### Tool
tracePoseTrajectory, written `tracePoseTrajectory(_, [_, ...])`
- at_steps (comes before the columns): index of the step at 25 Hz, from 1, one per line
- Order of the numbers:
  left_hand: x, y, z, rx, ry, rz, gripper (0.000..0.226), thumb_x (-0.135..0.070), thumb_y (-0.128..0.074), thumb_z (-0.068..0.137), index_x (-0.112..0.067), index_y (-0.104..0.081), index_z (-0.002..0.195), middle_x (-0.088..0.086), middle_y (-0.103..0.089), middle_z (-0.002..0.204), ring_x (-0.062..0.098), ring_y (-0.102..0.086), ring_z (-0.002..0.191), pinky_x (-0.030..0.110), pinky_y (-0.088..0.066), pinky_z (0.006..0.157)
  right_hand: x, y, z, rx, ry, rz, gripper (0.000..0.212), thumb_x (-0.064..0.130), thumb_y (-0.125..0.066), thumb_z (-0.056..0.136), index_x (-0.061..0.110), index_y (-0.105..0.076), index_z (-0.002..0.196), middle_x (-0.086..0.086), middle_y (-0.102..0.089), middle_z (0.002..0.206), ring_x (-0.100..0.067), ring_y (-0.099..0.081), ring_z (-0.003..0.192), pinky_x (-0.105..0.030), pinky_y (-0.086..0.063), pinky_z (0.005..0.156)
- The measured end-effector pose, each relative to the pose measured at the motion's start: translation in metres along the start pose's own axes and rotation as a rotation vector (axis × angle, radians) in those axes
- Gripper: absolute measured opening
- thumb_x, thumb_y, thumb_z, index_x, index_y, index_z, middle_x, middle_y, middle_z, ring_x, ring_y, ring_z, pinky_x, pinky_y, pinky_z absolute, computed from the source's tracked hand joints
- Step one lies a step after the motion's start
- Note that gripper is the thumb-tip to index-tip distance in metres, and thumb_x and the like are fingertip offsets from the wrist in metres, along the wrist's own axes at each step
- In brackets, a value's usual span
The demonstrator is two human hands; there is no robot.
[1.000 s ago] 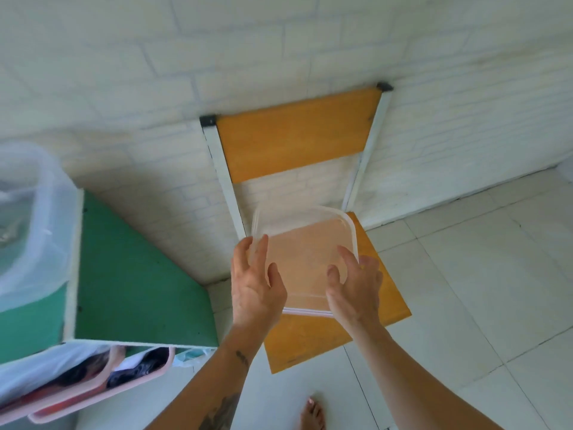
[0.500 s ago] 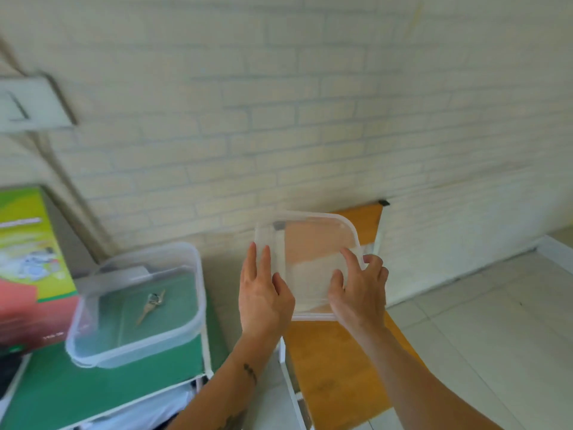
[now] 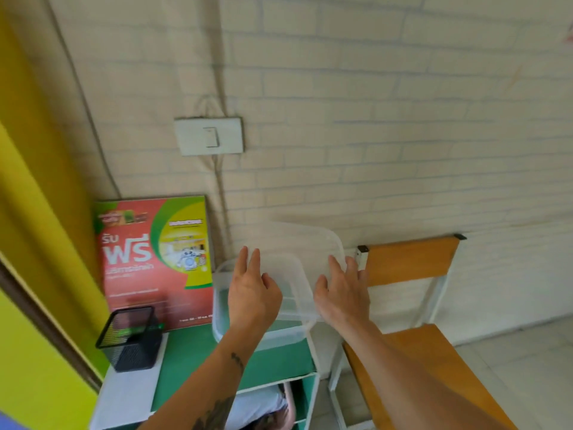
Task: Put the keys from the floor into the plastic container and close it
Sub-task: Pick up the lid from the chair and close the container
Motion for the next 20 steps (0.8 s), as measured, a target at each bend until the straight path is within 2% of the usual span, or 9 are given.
tracePoseTrajectory(5, [0.046,0.018,0.000,0.004,0.084,0.005,0.055,-0.010,-0.045,0.090,-0.012,-0.040,0.145,0.010,-0.029,0.159,0.032,-0.037,0.140,0.041,-0.038,0.109,0.041,-0.025,-0.005,0.076,0.089,-0.091,0.049,0.041,-0.038,0.096,0.026,-0.036,0.143,-0.009,-0.036,0.145,-0.031,-0.038,0.119,-0.041,-0.039,0.095])
tracePoseTrajectory(7, [0.058,0.018,-0.002,0.044,0.117,0.002,0.057,-0.010,-0.043,0.091,-0.013,-0.036,0.147,0.011,-0.026,0.160,0.032,-0.034,0.142,0.040,-0.036,0.110,0.048,-0.032,-0.003,0.119,0.105,-0.123,0.046,0.039,-0.039,0.096,0.025,-0.038,0.140,-0.009,-0.037,0.143,-0.031,-0.038,0.118,-0.040,-0.039,0.093])
tracePoseTrajectory(14, [0.074,0.000,-0.005,0.150,0.202,0.014,0.056,-0.012,-0.039,0.094,-0.014,-0.032,0.150,0.009,-0.016,0.163,0.029,-0.030,0.145,0.038,-0.033,0.112,0.039,-0.058,0.006,0.253,0.119,-0.136,0.047,0.037,-0.038,0.097,0.024,-0.035,0.142,-0.009,-0.034,0.144,-0.029,-0.036,0.119,-0.039,-0.038,0.093])
tracePoseTrajectory(20, [0.081,-0.004,-0.005,0.110,0.243,0.020,0.056,-0.011,-0.042,0.093,-0.015,-0.037,0.148,0.010,-0.017,0.162,0.031,-0.033,0.143,0.040,-0.037,0.109,0.041,-0.070,0.006,0.279,0.139,-0.109,0.051,0.038,-0.039,0.096,0.024,-0.032,0.145,-0.010,-0.031,0.147,-0.031,-0.035,0.122,-0.040,-0.039,0.097])
Point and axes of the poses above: each hand's wrist, its own z-axis towards the middle knuckle, its own y-axis out of the back of the hand, x = y × z, the point moved 6 cm from there along z, towards the middle knuckle
